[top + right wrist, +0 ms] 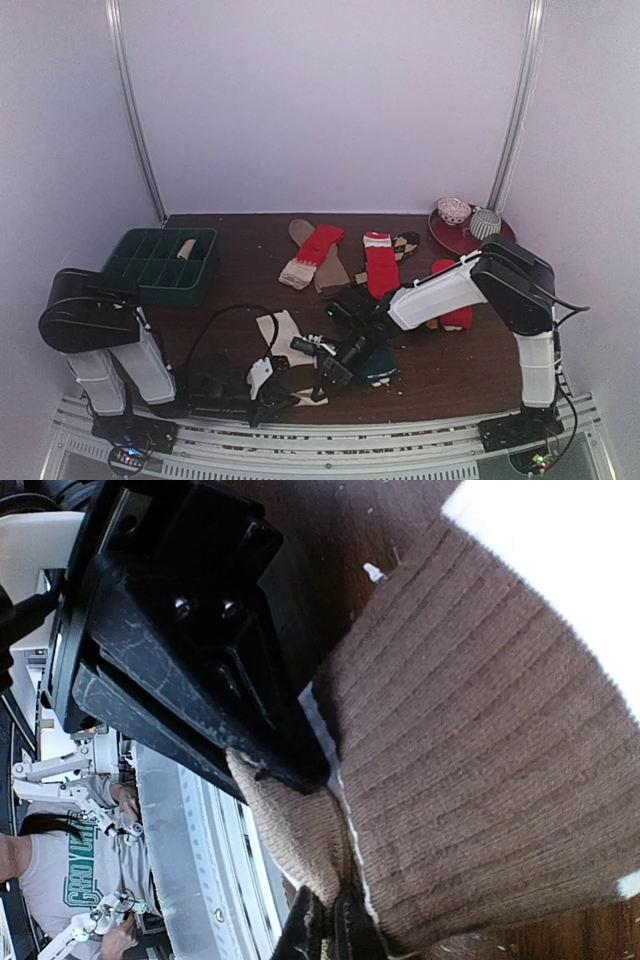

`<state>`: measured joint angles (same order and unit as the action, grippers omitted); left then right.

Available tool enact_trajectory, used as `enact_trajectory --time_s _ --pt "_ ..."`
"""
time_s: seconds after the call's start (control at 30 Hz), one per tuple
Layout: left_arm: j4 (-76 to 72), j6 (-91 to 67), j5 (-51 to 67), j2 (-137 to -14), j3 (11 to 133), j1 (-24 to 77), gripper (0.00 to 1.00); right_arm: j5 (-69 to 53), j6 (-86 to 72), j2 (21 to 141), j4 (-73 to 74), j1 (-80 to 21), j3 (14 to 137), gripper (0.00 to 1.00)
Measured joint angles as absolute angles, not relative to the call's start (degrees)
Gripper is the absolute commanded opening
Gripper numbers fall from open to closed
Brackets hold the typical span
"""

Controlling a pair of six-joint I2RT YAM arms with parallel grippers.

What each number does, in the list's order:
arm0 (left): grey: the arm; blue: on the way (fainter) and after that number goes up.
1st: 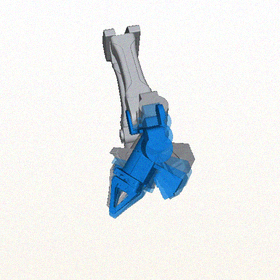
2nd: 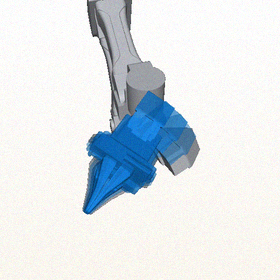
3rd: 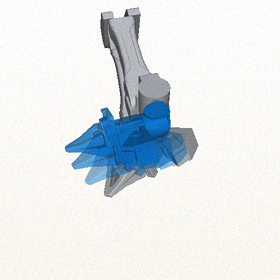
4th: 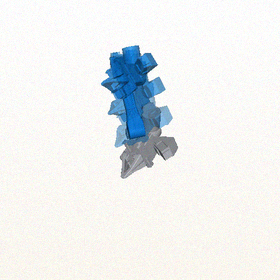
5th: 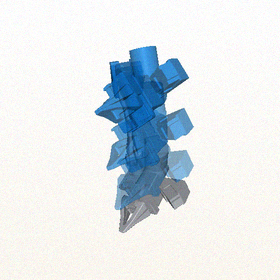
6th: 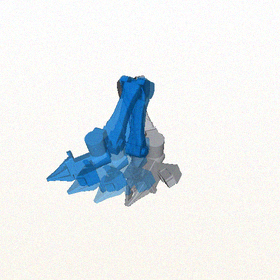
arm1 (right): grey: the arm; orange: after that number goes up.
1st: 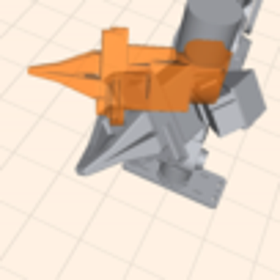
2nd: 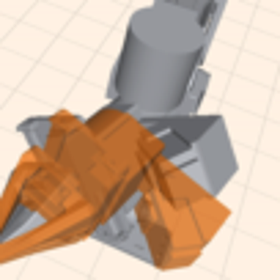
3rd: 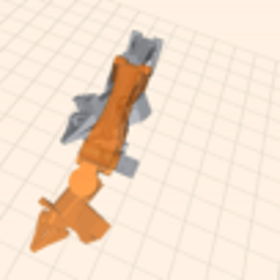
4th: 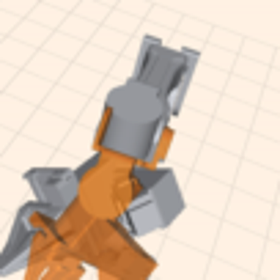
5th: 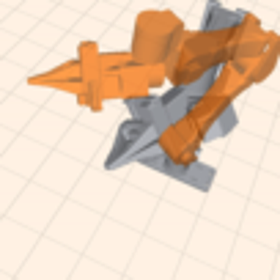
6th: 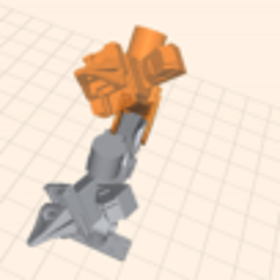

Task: Roll the socks
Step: Roll a pair of socks at the center of the board.

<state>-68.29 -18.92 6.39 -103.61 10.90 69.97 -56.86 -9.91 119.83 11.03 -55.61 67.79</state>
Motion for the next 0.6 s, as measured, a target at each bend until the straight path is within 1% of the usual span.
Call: enact_trajectory --time_s 0.1,0.17,0.2,0.4,0.5,0.6 --pt "-67.57 -20.86 6.35 -103.61 11.31 69.97 0.0 -56.66 -10.39 119.44 10.5 -55.61 67.31 0.12" --pt "-66.28 -23.0 6.39 -103.57 12.34 69.97 0.0 -56.05 -10.57 118.41 9.63 -55.61 66.26 0.32" --pt "-65.54 -24.29 6.46 -103.53 12.86 69.97 0.0 -55.61 -10.46 117.3 8.49 -55.61 65.06 0.38" --pt "-62.26 -34.63 7.07 -102.08 13.61 69.95 0.0 -44.62 -8.95 101.25 -5.3 -56.1 50.24 0.48" --pt "-61.32 -39.57 7.25 -101.84 13.21 69.8 0.0 -37.8 -3.33 93.25 -14.2 -57.54 43.79 0.52" --pt "-61.6 -42.68 7.62 -101.89 12.8 69.47 0.0 -30.24 6.09 87.7 -21.85 -62.85 38.59 0.52"
